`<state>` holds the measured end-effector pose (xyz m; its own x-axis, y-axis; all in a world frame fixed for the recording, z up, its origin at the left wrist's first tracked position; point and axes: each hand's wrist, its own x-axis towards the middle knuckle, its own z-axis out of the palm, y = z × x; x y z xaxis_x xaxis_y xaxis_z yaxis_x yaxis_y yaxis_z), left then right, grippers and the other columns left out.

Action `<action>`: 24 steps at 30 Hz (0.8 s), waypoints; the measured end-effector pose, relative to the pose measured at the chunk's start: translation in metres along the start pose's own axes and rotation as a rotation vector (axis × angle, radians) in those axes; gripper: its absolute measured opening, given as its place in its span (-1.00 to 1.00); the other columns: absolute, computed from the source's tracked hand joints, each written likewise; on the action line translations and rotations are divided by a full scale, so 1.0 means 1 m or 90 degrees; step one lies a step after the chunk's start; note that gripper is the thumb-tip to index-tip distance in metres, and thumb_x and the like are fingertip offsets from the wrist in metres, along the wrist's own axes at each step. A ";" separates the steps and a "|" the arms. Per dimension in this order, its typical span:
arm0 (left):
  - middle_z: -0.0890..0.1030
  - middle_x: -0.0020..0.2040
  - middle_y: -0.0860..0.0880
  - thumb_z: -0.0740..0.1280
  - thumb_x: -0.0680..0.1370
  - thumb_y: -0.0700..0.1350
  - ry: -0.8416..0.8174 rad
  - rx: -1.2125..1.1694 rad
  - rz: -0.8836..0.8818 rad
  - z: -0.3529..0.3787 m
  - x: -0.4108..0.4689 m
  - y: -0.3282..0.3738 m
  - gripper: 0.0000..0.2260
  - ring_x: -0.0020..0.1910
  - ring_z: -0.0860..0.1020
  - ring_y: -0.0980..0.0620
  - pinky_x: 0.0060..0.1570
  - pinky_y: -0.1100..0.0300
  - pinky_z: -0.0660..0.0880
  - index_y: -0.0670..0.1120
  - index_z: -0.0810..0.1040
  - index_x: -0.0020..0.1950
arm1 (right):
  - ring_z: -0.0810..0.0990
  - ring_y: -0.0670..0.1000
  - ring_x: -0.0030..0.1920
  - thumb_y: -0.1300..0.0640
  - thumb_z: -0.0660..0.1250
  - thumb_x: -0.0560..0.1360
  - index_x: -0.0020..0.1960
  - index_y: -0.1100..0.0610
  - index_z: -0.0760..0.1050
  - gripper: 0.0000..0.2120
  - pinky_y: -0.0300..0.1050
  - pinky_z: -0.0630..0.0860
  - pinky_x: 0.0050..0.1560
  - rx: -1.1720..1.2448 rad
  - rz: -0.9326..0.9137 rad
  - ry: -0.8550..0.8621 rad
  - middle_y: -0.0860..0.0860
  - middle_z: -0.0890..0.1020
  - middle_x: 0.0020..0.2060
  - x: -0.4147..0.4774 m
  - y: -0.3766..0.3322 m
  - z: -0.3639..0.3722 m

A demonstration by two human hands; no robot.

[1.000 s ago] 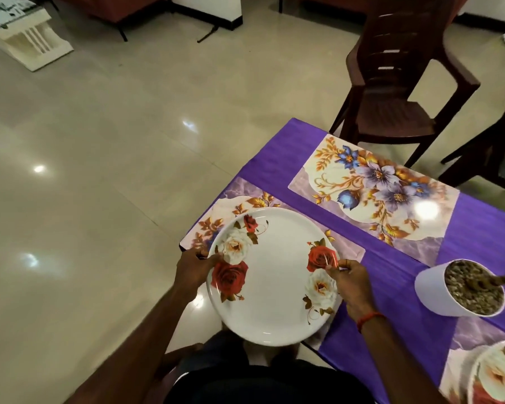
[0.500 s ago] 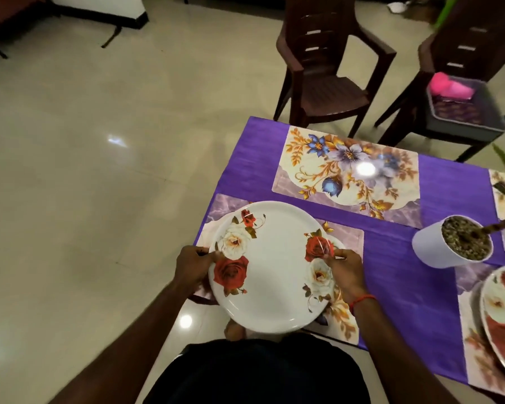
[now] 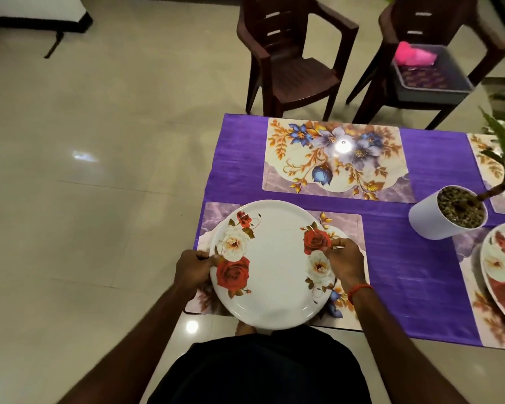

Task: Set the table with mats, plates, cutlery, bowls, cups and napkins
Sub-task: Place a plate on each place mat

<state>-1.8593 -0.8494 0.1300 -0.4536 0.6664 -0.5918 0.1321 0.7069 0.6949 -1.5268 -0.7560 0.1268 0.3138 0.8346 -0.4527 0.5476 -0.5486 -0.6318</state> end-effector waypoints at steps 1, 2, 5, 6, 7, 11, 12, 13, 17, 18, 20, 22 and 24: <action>0.73 -0.27 -0.03 0.60 0.41 -0.09 -0.002 0.001 -0.001 0.000 0.001 -0.001 -0.90 -0.20 0.70 -0.10 -0.14 -0.07 0.68 -0.08 0.73 -0.23 | 0.61 0.19 0.10 0.15 0.48 0.49 0.14 0.16 0.58 -0.75 -0.08 0.47 0.06 0.002 -0.004 0.000 0.12 0.67 0.08 -0.001 0.000 0.000; 0.72 -0.27 -0.03 0.60 0.41 -0.08 -0.001 0.002 -0.002 0.000 0.001 -0.003 -0.89 -0.21 0.70 -0.10 -0.14 -0.08 0.68 -0.08 0.73 -0.23 | 0.61 0.18 0.09 0.17 0.48 0.49 0.13 0.16 0.58 -0.76 -0.11 0.45 0.04 0.004 -0.009 -0.001 0.13 0.66 0.08 -0.002 -0.001 0.000; 0.72 -0.29 -0.03 0.60 0.41 -0.10 0.017 -0.016 -0.015 0.001 0.001 -0.003 -0.89 -0.22 0.69 -0.10 -0.13 -0.09 0.68 -0.10 0.73 -0.23 | 0.62 0.17 0.09 0.18 0.48 0.49 0.13 0.17 0.57 -0.77 -0.14 0.42 0.01 0.003 -0.020 0.004 0.12 0.66 0.07 -0.004 -0.002 0.001; 0.72 -0.29 -0.04 0.60 0.41 -0.12 0.024 -0.021 -0.022 0.002 0.002 -0.003 -0.89 -0.22 0.70 -0.11 -0.12 -0.10 0.68 -0.11 0.72 -0.24 | 0.62 0.17 0.09 0.18 0.47 0.49 0.14 0.17 0.57 -0.75 -0.14 0.43 0.02 -0.002 -0.023 0.006 0.12 0.66 0.07 -0.005 -0.002 0.001; 0.71 -0.30 -0.04 0.59 0.42 -0.13 0.028 -0.024 -0.026 0.003 0.002 -0.004 -0.89 -0.22 0.69 -0.13 -0.12 -0.10 0.67 -0.11 0.72 -0.24 | 0.62 0.17 0.09 0.18 0.47 0.49 0.16 0.18 0.57 -0.75 -0.14 0.44 0.02 -0.006 -0.026 0.006 0.12 0.67 0.07 -0.005 -0.002 0.001; 0.69 -0.32 -0.05 0.59 0.42 -0.14 0.029 -0.038 -0.040 0.005 0.002 -0.002 -0.88 -0.26 0.67 -0.16 -0.14 -0.14 0.67 -0.12 0.70 -0.24 | 0.63 0.17 0.06 0.16 0.46 0.51 0.16 0.21 0.59 -0.75 -0.15 0.43 0.00 -0.029 -0.035 0.008 0.14 0.68 0.06 -0.007 0.000 -0.001; 0.69 -0.29 -0.07 0.59 0.42 -0.14 0.027 -0.040 -0.043 0.005 0.002 -0.002 -0.88 -0.24 0.68 -0.18 -0.13 -0.15 0.67 -0.13 0.70 -0.21 | 0.63 0.16 0.06 0.15 0.46 0.51 0.16 0.21 0.58 -0.74 -0.15 0.42 0.00 -0.034 -0.039 0.007 0.14 0.68 0.06 -0.007 0.001 -0.002; 0.71 -0.26 -0.08 0.60 0.41 -0.13 0.023 -0.042 -0.044 0.004 0.001 -0.002 -0.87 -0.22 0.69 -0.18 -0.12 -0.15 0.67 -0.14 0.71 -0.18 | 0.63 0.15 0.05 0.14 0.46 0.51 0.16 0.21 0.58 -0.74 -0.15 0.43 0.00 -0.037 -0.044 0.006 0.13 0.68 0.06 -0.007 0.000 -0.002; 0.73 -0.24 -0.07 0.65 0.35 -0.05 0.011 -0.014 -0.022 0.002 0.000 -0.001 -0.78 -0.24 0.70 -0.12 -0.16 -0.05 0.67 -0.13 0.72 -0.16 | 0.58 0.06 -0.06 0.11 0.47 0.51 0.12 0.20 0.55 -0.75 -0.14 0.44 -0.03 -0.060 -0.056 0.004 0.12 0.67 0.01 -0.009 -0.001 -0.005; 0.72 -0.24 -0.06 0.65 0.36 -0.04 0.011 0.007 -0.014 0.002 -0.001 -0.001 -0.78 -0.25 0.70 -0.09 -0.17 -0.02 0.67 -0.13 0.72 -0.16 | 0.58 0.05 -0.08 0.08 0.48 0.50 0.10 0.18 0.55 -0.75 -0.13 0.45 -0.05 -0.081 -0.061 0.009 0.10 0.67 -0.02 -0.010 0.000 -0.006; 0.71 -0.27 -0.05 0.63 0.39 -0.02 0.010 0.055 0.000 0.002 0.000 0.001 -0.79 -0.28 0.69 -0.07 -0.20 0.03 0.65 -0.13 0.71 -0.19 | 0.60 0.06 -0.10 0.02 0.49 0.48 0.06 0.14 0.56 -0.74 -0.12 0.47 -0.10 -0.127 -0.069 0.022 0.07 0.68 -0.06 -0.011 0.002 -0.006; 0.70 -0.28 -0.06 0.61 0.42 -0.03 0.010 0.083 0.008 0.003 0.001 0.002 -0.79 -0.26 0.68 -0.08 -0.23 0.09 0.61 -0.15 0.70 -0.23 | 0.60 0.07 -0.11 0.01 0.49 0.48 0.06 0.17 0.57 -0.71 -0.12 0.46 -0.13 -0.143 -0.077 0.030 0.08 0.67 -0.07 -0.011 0.002 -0.005; 0.70 -0.26 -0.07 0.59 0.44 -0.05 0.015 0.097 0.013 0.004 0.002 0.004 -0.79 -0.22 0.68 -0.08 -0.26 0.17 0.54 -0.17 0.68 -0.23 | 0.61 0.11 -0.10 -0.01 0.44 0.52 0.09 0.23 0.56 -0.68 -0.15 0.43 -0.16 -0.147 -0.067 0.021 0.13 0.67 -0.06 -0.010 -0.002 -0.005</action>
<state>-1.8559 -0.8443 0.1301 -0.4694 0.6767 -0.5672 0.2732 0.7222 0.6354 -1.5274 -0.7633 0.1358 0.2691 0.8895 -0.3694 0.7399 -0.4365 -0.5119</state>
